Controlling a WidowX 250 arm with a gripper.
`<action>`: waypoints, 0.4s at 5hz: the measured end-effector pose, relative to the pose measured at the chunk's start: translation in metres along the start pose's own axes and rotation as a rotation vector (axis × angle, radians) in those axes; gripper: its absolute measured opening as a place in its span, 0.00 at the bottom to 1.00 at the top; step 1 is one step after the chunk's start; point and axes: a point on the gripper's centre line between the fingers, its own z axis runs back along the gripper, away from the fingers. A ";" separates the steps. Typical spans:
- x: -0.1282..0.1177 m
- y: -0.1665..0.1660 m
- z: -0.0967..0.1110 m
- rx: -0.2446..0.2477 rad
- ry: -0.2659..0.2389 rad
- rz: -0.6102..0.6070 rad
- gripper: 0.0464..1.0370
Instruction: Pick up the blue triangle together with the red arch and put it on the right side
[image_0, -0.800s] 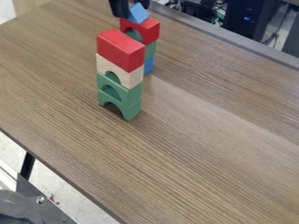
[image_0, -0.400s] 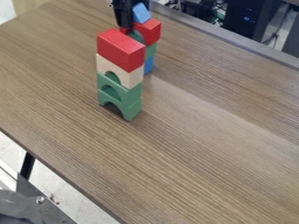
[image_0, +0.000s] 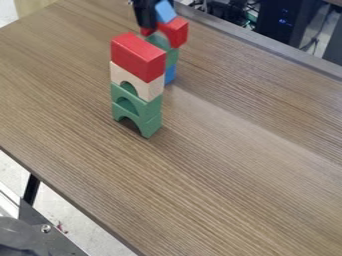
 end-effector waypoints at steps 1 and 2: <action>-0.026 0.000 0.047 -0.086 0.040 -0.017 0.55; -0.070 0.007 0.090 -0.165 0.097 -0.067 0.55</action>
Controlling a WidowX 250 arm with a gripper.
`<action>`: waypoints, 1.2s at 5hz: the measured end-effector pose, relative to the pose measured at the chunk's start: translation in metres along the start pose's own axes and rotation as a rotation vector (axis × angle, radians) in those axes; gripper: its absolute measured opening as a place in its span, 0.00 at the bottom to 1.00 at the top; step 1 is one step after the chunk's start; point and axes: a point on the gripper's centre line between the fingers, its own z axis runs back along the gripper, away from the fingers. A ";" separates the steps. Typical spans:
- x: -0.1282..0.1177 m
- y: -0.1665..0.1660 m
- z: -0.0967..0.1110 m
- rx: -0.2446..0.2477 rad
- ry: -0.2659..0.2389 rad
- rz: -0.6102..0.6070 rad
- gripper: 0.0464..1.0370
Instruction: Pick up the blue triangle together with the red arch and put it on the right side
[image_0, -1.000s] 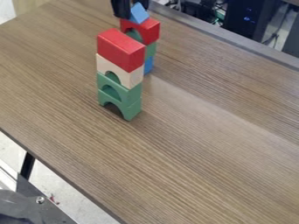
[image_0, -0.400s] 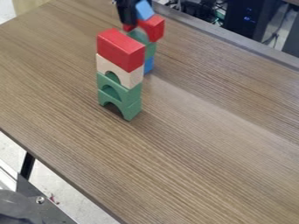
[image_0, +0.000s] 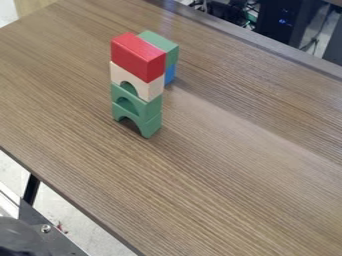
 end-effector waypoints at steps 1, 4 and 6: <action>-0.048 0.003 0.011 -0.031 0.053 -0.071 0.55; -0.128 0.026 -0.082 0.053 0.054 -0.183 0.55; -0.124 0.036 -0.144 0.049 -0.048 -0.220 0.55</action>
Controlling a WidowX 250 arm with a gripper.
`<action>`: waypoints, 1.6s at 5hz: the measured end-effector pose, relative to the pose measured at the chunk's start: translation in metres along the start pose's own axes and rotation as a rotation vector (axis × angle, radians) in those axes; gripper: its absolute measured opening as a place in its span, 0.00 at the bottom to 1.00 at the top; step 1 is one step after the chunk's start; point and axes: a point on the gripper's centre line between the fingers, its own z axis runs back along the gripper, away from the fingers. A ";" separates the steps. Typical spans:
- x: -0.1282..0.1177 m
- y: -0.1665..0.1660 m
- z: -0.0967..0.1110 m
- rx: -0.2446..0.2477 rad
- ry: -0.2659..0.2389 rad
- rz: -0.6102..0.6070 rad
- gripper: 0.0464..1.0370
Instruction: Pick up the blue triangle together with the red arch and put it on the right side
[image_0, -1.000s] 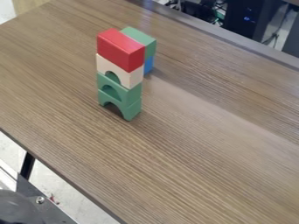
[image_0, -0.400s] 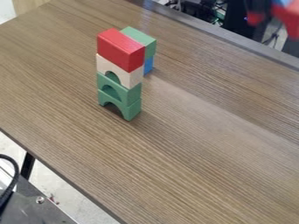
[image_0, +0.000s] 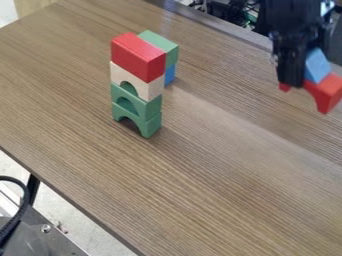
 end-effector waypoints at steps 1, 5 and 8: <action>0.005 -0.002 -0.014 -0.001 -0.016 0.068 0.55; 0.006 -0.005 -0.074 0.107 -0.061 0.143 0.55; 0.000 -0.010 -0.067 0.123 -0.032 0.164 0.89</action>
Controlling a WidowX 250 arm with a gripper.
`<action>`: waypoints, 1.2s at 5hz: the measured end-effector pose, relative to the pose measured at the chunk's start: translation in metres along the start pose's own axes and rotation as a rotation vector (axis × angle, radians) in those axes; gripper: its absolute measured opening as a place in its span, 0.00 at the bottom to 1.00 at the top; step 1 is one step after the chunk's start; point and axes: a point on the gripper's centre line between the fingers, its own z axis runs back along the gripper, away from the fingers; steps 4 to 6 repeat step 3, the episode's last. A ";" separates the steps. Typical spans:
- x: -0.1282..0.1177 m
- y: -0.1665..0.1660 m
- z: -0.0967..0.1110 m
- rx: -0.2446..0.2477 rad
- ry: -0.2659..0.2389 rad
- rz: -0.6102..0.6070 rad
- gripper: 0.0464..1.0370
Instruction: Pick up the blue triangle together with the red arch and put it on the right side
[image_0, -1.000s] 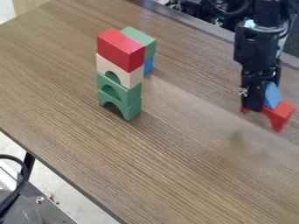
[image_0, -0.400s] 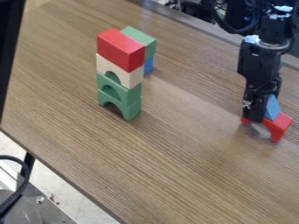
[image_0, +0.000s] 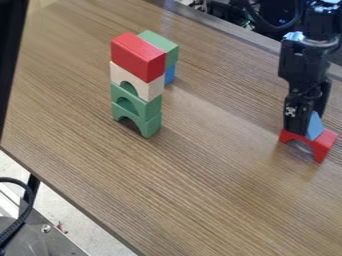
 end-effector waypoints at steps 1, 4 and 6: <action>-0.003 -0.001 0.014 -0.022 0.013 -0.005 0.96; -0.013 -0.001 0.090 -0.150 0.079 -0.016 0.96; -0.013 -0.001 0.090 -0.150 0.079 -0.016 0.96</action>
